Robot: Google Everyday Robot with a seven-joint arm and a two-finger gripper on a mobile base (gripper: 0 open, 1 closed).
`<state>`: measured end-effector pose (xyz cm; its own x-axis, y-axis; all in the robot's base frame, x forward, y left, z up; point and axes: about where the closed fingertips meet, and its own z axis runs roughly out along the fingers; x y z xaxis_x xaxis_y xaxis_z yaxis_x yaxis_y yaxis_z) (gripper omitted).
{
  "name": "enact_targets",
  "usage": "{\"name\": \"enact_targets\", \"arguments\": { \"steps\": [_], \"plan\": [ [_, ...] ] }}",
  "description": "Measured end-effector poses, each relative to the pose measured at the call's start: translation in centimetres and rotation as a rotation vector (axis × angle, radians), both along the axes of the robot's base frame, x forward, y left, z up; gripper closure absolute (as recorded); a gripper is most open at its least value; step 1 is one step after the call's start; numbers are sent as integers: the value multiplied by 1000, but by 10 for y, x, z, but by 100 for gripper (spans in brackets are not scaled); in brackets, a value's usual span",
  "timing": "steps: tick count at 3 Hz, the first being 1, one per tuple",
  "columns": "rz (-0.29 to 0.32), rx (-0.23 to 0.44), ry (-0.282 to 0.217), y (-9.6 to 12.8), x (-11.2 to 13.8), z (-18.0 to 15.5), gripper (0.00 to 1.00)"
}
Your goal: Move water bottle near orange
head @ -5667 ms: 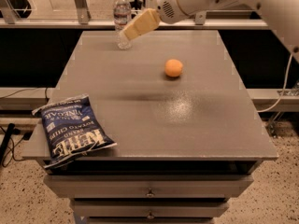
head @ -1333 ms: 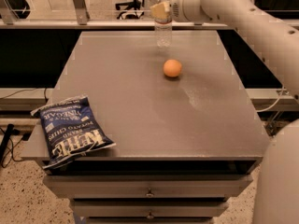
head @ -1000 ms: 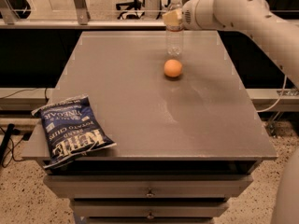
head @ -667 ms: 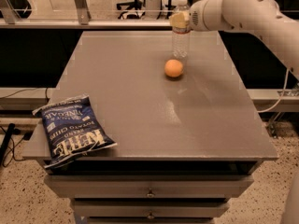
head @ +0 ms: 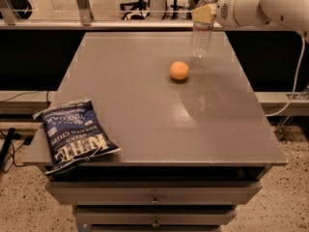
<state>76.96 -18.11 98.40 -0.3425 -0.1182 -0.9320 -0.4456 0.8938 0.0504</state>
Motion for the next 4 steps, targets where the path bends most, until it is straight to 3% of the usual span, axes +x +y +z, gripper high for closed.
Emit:
{"name": "enact_targets", "arguments": {
  "steps": [1, 3, 4],
  "plan": [
    [18, 27, 13, 3, -13, 0, 100],
    [83, 55, 31, 30, -29, -5, 100],
    [89, 59, 46, 33, -30, -15, 83]
  ]
}}
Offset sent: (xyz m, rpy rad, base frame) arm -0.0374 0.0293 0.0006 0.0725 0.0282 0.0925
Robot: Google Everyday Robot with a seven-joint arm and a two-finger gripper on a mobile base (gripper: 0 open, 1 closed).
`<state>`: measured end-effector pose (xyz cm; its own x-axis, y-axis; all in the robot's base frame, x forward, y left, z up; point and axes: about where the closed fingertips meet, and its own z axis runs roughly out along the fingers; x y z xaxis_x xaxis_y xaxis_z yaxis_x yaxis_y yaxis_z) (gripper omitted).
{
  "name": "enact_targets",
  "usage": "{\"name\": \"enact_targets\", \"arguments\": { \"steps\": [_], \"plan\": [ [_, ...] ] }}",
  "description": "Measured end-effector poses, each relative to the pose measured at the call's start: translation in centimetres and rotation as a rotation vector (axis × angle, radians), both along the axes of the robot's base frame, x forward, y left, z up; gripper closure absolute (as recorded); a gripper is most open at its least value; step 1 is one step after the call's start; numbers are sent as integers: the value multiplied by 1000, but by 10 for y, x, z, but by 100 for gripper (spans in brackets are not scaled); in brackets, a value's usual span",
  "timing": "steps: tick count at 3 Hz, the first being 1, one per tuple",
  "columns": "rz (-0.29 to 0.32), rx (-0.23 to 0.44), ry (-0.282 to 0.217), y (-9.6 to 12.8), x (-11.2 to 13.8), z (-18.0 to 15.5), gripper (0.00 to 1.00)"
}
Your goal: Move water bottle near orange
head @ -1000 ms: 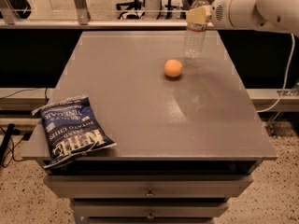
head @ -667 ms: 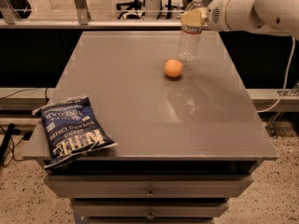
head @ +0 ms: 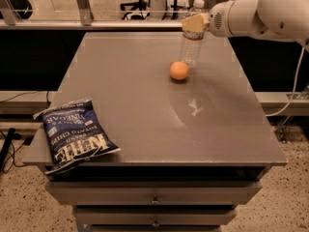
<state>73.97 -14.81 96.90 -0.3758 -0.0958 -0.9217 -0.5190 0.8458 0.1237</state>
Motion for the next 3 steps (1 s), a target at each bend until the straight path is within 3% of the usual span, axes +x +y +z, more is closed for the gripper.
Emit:
{"name": "enact_targets", "arguments": {
  "steps": [3],
  "plan": [
    [10, 29, 24, 11, 0, -25, 6]
  ]
}}
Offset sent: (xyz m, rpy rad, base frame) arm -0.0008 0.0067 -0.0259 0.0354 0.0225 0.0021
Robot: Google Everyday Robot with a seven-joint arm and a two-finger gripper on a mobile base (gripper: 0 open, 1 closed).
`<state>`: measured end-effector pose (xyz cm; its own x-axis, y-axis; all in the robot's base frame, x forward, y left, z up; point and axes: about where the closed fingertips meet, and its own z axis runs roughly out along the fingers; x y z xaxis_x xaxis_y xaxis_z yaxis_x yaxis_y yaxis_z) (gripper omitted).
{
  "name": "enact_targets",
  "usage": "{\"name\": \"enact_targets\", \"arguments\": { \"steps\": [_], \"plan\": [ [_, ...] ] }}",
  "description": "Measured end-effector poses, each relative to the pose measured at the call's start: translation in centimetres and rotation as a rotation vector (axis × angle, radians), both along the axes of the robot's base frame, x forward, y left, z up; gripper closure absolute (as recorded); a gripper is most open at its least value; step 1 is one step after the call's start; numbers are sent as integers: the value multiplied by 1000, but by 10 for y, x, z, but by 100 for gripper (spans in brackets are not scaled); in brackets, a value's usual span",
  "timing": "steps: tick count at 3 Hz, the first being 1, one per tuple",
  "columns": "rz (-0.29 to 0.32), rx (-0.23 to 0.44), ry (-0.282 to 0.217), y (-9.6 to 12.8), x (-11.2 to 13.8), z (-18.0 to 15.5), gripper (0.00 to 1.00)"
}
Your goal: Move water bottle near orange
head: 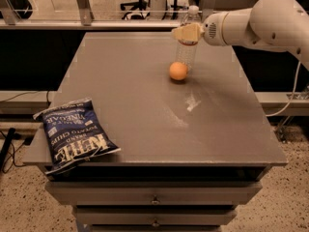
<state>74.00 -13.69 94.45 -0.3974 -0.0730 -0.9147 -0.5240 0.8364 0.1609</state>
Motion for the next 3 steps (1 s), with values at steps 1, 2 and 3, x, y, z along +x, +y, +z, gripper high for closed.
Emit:
{"name": "enact_targets", "arguments": {
  "steps": [1, 2, 3],
  "plan": [
    [-6, 0, 7, -2, -1, -4, 0],
    [-13, -3, 10, -6, -3, -7, 0],
    [-23, -24, 0, -20, -9, -12, 0]
  ]
}}
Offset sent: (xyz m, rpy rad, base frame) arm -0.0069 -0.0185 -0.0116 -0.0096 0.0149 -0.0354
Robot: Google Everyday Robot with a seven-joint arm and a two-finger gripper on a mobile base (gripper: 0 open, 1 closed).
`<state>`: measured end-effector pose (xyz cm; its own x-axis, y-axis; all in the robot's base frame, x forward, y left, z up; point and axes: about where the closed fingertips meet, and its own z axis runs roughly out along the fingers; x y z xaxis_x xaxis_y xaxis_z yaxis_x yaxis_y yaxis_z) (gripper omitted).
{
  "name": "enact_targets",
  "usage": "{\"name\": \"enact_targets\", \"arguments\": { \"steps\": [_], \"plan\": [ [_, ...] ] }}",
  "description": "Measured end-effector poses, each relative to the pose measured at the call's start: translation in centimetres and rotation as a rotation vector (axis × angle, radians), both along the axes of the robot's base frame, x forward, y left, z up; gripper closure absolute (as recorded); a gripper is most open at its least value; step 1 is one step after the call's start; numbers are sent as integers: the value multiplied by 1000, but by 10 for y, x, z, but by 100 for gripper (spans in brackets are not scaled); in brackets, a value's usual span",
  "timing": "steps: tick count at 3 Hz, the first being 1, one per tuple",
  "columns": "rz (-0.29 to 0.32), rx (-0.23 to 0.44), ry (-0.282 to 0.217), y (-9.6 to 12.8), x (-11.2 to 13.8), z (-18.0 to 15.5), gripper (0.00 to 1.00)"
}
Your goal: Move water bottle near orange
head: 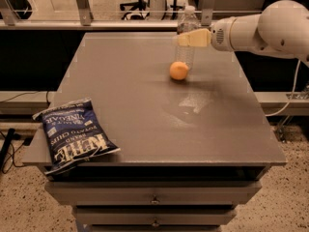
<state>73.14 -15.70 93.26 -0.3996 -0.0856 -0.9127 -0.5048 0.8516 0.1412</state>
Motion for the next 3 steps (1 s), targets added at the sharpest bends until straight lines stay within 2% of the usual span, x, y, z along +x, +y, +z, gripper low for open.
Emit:
{"name": "enact_targets", "arguments": {
  "steps": [1, 2, 3],
  "plan": [
    [25, -7, -20, -31, -12, -9, 0],
    [95, -61, -91, -82, -37, -9, 0],
    [101, -67, -92, -74, -34, -11, 0]
  ]
}}
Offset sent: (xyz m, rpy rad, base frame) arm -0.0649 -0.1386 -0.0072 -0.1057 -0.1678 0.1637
